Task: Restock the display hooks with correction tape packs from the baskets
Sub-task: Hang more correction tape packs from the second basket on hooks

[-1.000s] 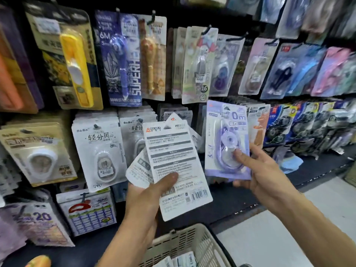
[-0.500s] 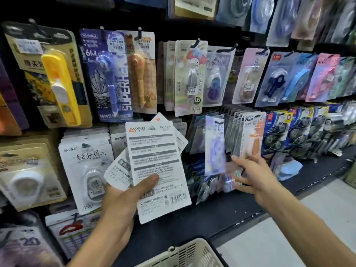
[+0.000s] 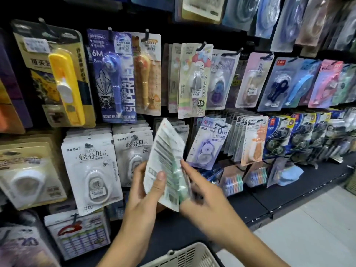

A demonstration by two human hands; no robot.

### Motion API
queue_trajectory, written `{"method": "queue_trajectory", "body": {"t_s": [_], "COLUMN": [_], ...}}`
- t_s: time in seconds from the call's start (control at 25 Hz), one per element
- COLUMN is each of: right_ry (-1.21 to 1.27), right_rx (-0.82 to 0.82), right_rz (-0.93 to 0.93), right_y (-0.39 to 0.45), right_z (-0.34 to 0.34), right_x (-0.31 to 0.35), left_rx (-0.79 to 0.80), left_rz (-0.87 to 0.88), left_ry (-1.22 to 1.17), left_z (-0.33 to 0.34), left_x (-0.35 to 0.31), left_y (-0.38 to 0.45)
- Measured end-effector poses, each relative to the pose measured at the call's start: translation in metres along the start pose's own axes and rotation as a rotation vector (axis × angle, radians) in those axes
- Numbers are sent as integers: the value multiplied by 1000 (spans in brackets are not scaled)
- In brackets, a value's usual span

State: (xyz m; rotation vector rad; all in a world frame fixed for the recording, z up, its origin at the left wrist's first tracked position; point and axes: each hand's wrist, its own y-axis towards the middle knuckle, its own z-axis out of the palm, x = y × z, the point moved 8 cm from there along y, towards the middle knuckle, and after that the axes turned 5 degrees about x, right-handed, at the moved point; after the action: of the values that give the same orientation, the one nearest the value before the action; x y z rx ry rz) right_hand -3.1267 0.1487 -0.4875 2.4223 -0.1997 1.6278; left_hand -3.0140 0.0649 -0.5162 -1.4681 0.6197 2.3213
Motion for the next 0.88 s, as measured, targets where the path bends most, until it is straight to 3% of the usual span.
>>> {"method": "queue_trajectory", "body": {"t_s": [0.12, 0.28, 0.48, 0.88], "right_ry": [321, 523, 387, 207], "right_rx": [-239, -462, -710, -832], "right_rz": [121, 241, 339, 299], "right_y": [5, 4, -3, -1], "right_z": [-44, -96, -150, -180], "right_x": [-21, -54, -74, -77], "left_rx": [-72, -149, -178, -115], "left_rz": [43, 107, 103, 145], "left_ry": [36, 152, 229, 343], "left_z": [-18, -25, -29, -19], "left_x": [-5, -19, -19, -31], "left_y": [3, 4, 3, -1]}}
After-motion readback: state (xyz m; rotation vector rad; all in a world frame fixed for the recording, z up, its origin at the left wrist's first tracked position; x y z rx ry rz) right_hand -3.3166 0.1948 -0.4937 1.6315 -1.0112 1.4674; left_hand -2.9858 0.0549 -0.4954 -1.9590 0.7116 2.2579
